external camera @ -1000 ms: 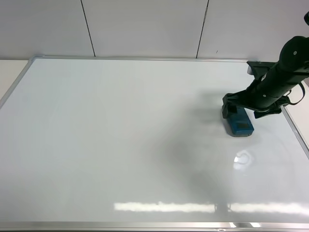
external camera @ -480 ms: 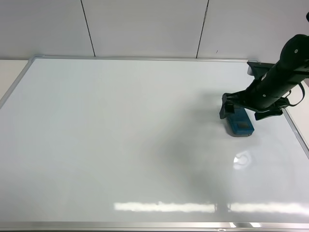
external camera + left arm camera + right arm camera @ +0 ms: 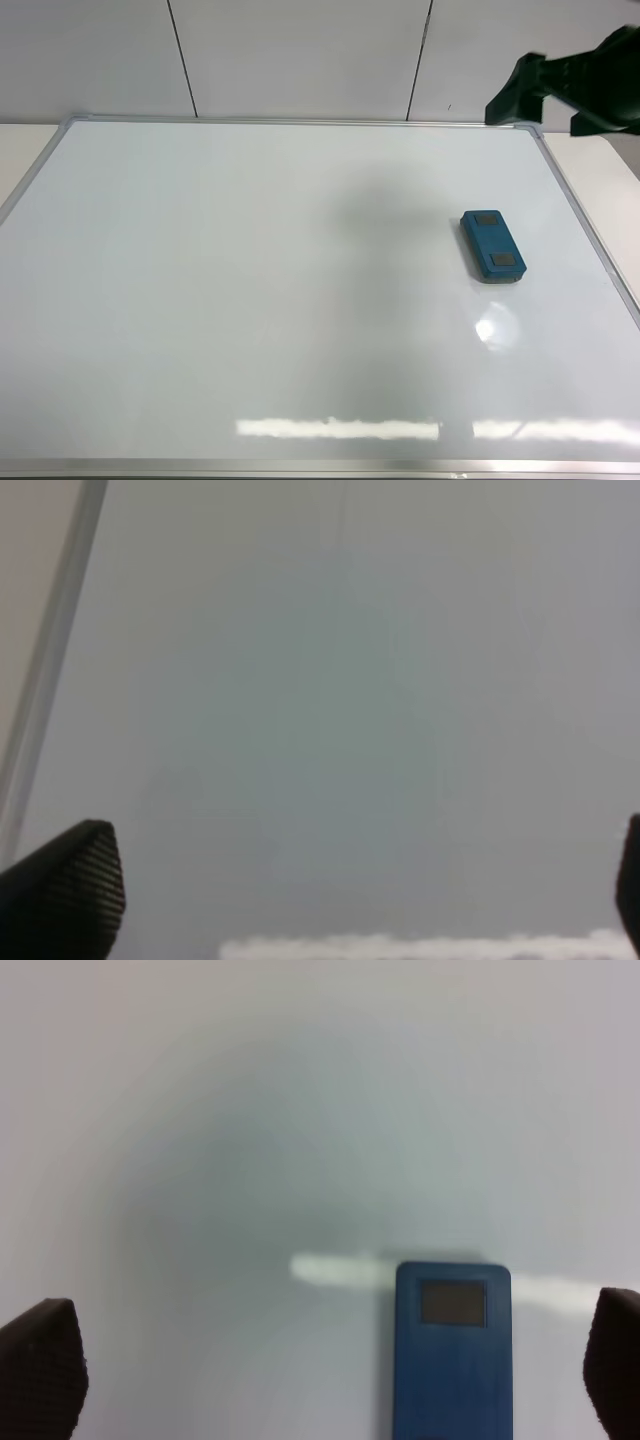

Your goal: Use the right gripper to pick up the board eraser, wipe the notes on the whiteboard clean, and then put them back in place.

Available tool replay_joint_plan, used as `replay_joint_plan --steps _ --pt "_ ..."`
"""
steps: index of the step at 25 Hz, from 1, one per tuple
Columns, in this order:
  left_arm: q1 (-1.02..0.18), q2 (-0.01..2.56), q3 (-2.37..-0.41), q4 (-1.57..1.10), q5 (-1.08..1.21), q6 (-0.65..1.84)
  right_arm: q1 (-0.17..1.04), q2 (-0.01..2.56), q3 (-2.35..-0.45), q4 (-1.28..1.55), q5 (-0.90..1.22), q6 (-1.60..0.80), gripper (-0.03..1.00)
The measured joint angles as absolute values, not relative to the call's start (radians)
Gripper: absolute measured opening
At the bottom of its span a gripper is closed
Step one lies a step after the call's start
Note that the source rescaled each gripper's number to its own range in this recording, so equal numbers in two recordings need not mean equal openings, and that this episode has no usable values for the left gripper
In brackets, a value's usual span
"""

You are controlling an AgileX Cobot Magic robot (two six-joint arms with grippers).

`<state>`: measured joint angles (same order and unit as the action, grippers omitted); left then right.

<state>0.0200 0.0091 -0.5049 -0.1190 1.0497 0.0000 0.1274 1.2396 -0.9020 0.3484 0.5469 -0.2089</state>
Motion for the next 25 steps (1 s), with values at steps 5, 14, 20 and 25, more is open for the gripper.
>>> replay_joint_plan --steps 5,14,20,25 --pt "0.02 0.009 -0.505 -0.119 1.05 0.0 0.127 0.955 -0.901 0.334 0.667 -0.204 1.0" --pt "0.02 0.009 -0.505 -0.119 1.05 0.0 0.127 0.504 -0.901 0.165 0.973 -0.052 1.0" --pt "0.02 0.009 -0.505 -0.119 1.05 0.0 0.127 0.271 -0.901 0.095 1.105 -0.039 1.0" --pt "0.02 0.009 -0.505 -0.119 1.05 0.0 0.127 0.179 -0.857 0.043 1.161 -0.035 1.0"
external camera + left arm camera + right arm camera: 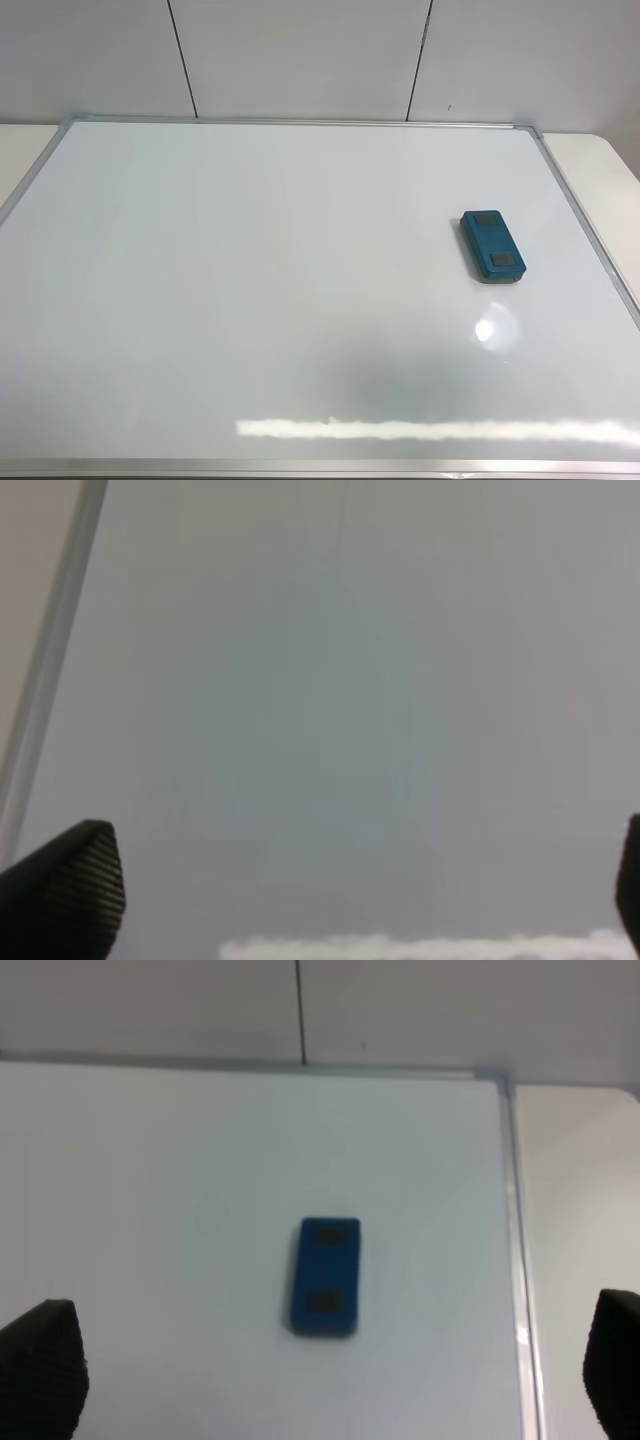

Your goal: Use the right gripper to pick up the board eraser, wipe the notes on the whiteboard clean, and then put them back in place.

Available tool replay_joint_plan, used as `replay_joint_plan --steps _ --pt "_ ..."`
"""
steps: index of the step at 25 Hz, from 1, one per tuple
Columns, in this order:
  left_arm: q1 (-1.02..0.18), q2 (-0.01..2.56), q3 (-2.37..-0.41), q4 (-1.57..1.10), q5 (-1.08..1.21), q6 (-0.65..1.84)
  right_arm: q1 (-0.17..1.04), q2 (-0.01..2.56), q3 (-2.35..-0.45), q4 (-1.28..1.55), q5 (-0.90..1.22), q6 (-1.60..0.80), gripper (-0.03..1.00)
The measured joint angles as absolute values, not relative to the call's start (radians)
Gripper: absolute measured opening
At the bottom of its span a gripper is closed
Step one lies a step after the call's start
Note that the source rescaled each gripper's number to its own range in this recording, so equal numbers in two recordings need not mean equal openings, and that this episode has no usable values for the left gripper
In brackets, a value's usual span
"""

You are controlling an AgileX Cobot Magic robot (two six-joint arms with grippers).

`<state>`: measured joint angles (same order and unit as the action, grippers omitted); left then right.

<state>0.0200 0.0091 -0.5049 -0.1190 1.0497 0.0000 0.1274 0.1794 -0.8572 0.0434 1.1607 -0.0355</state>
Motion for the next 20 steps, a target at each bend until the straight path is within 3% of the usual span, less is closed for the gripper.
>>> replay_joint_plan --steps 8,16,20 --pt "0.02 0.009 -0.505 -0.119 1.05 0.0 0.127 0.045 -0.585 0.01 1.101 0.034 1.0" --pt "0.02 0.009 -0.505 -0.119 1.05 0.0 0.127 -0.002 -0.497 -0.028 1.072 0.036 1.0" --pt "0.02 0.009 -0.505 -0.119 1.05 0.0 0.06 -0.002 -0.496 -0.038 1.071 0.036 1.0"
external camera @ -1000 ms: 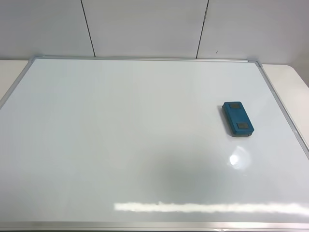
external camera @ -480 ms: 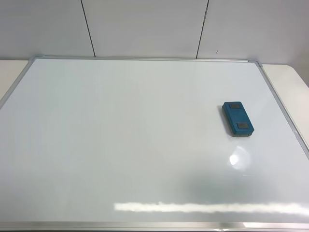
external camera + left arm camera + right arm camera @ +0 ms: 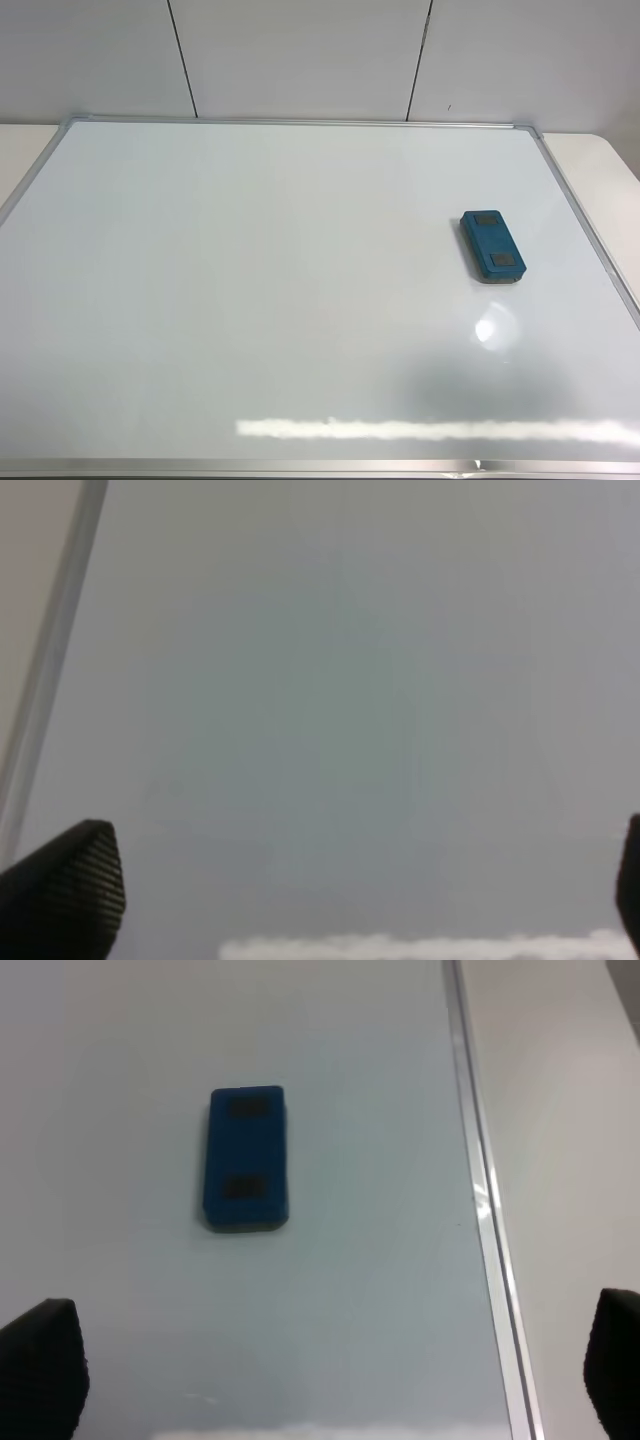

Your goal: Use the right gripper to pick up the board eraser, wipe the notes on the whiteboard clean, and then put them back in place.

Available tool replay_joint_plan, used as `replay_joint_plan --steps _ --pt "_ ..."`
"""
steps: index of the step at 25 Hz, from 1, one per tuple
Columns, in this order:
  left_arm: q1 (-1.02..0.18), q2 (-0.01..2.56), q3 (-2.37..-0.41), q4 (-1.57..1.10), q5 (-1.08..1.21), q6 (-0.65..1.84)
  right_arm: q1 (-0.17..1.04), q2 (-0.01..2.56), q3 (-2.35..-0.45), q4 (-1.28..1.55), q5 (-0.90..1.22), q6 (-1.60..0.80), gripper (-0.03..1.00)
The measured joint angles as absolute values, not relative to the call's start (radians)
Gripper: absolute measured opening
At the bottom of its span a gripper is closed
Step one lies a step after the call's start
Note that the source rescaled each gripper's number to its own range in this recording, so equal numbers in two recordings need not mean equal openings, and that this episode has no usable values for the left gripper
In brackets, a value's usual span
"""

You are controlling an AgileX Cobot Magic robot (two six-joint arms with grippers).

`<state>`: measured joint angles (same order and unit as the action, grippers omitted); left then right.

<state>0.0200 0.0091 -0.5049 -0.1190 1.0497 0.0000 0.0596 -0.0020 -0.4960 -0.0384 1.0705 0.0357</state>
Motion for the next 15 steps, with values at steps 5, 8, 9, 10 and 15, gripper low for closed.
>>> replay_joint_plan --steps 5,8,9,10,15 --pt "0.02 0.009 -0.505 -0.119 1.05 0.0 0.041 -0.002 -0.496 -0.039 1.071 0.036 1.0" --pt "0.02 0.009 -0.505 -0.119 1.05 0.0 0.041 -0.002 -0.496 -0.039 1.071 0.036 1.0" --pt "0.02 0.009 -0.505 -0.119 1.05 0.0 0.045 -0.002 -0.496 -0.039 1.071 0.036 1.0" --pt "0.02 0.009 -0.505 -0.119 1.05 0.0 0.047 -0.002 -0.496 -0.039 1.071 0.036 1.0" --pt "0.02 0.009 -0.505 -0.119 1.05 0.0 0.057 -0.002 -0.496 -0.039 1.071 0.036 1.0"
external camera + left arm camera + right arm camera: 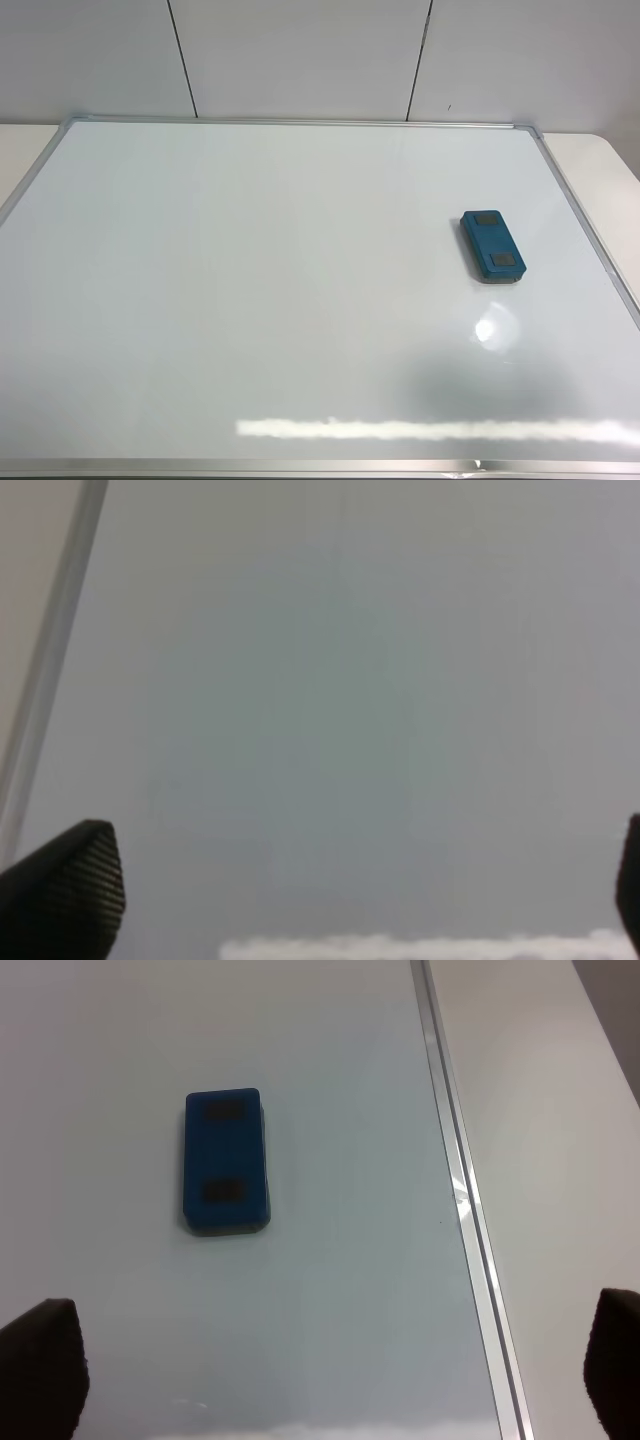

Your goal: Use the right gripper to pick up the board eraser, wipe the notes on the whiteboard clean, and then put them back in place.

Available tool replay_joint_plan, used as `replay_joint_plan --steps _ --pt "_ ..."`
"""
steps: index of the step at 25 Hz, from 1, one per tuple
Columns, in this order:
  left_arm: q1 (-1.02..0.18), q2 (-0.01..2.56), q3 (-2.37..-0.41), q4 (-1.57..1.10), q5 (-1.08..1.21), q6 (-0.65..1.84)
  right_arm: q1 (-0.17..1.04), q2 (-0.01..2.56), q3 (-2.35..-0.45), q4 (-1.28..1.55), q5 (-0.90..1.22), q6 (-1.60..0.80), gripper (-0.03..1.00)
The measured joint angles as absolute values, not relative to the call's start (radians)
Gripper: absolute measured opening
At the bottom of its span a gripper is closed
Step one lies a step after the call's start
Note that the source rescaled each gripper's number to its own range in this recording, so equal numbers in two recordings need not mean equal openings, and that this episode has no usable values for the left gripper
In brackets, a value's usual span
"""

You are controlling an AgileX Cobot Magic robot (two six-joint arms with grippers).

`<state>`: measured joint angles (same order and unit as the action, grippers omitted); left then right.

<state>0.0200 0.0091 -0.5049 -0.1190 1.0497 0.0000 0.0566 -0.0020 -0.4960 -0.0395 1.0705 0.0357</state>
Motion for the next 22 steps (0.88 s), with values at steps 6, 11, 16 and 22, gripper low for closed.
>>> replay_joint_plan --steps 6,11,16,22 --pt "0.02 0.009 -0.505 -0.119 1.05 0.0 0.058 -0.002 -0.496 -0.039 1.071 0.036 1.0" --pt "0.02 0.009 -0.505 -0.119 1.05 0.0 0.058 -0.002 -0.496 -0.039 1.071 0.036 1.0" --pt "0.02 0.009 -0.505 -0.119 1.05 0.0 0.058 -0.002 -0.496 -0.039 1.071 0.036 1.0" --pt "0.02 0.009 -0.505 -0.119 1.05 0.0 0.058 -0.002 -0.496 -0.039 1.071 0.036 1.0"
